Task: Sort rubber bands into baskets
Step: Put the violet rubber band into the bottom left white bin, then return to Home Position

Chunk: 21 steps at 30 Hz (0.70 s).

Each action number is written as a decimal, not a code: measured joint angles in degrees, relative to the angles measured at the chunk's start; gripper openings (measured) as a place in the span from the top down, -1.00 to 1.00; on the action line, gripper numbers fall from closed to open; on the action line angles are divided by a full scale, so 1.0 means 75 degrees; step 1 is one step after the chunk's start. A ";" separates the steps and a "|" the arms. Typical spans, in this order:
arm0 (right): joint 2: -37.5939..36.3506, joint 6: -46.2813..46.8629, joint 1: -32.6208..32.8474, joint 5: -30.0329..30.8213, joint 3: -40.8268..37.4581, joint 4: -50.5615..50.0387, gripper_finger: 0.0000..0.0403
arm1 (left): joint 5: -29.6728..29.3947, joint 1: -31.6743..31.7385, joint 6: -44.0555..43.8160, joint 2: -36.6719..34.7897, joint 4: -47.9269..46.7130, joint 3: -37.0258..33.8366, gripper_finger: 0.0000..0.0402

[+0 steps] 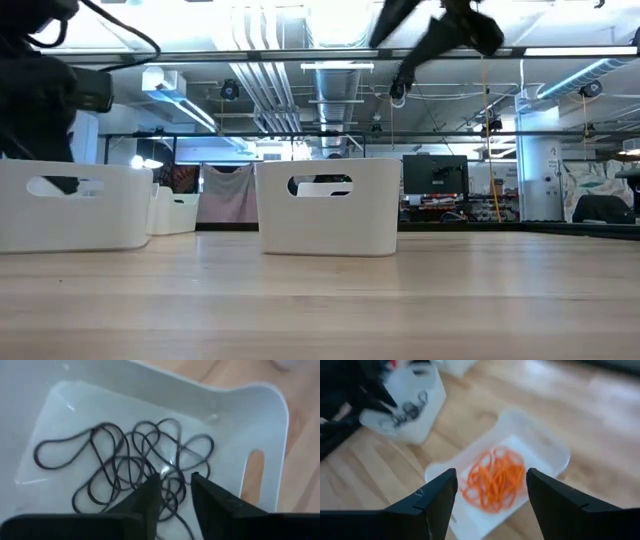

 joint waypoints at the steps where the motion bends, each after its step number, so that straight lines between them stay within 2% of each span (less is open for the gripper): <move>1: -0.0124 -0.0303 -0.0109 0.0002 0.0103 -0.0052 -0.15 | 0.0208 0.0110 0.0173 0.0000 0.0002 0.0004 0.50; 5: -0.0669 -0.1863 -0.0579 0.0040 0.0270 -0.0052 -0.16 | 0.0632 0.0752 0.1416 0.0009 0.0031 0.0099 0.30; 8: -0.0913 -0.2389 -0.1037 -0.0109 0.0166 -0.0116 -0.13 | 0.0780 0.1553 0.2531 0.0032 0.0504 0.0105 0.22; 12: -0.1018 -0.2843 -0.1877 -0.1714 -0.0046 -0.0114 -0.04 | 0.1998 0.2716 0.4230 0.0122 0.2122 0.0052 0.22; 16: -0.0932 -0.4068 -0.2451 -0.2638 -0.0511 0.0284 0.12 | 0.3019 0.3475 0.5806 0.0342 0.3077 0.0233 0.26; 19: -0.0965 -0.4884 -0.2842 -0.3247 -0.1076 0.1128 0.29 | 0.3344 0.3614 0.6737 0.0411 0.3089 0.0581 0.31; 21: -0.1068 -0.5374 -0.3097 -0.3598 -0.1597 0.1999 0.43 | 0.3133 0.3611 0.7080 0.0441 0.3107 0.0788 0.36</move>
